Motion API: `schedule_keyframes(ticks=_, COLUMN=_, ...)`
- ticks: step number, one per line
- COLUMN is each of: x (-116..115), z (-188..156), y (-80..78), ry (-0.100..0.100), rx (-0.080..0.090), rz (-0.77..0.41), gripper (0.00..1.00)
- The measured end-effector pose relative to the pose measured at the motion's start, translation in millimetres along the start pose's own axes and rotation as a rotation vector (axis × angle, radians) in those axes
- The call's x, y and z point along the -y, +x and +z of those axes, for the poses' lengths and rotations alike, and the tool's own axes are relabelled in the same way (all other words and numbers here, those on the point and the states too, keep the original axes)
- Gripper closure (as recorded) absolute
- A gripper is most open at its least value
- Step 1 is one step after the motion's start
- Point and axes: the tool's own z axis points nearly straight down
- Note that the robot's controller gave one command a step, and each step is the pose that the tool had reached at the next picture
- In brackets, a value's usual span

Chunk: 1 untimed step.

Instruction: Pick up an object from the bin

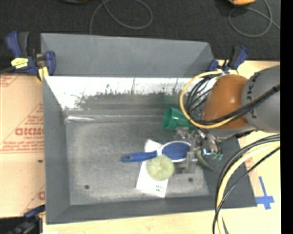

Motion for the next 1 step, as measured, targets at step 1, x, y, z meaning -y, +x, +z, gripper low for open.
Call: schedule_keyframes(ticks=1, x=-29.2, z=-28.3, y=10.6, ry=-0.001, rx=-0.002, rz=0.072, gripper=0.0)
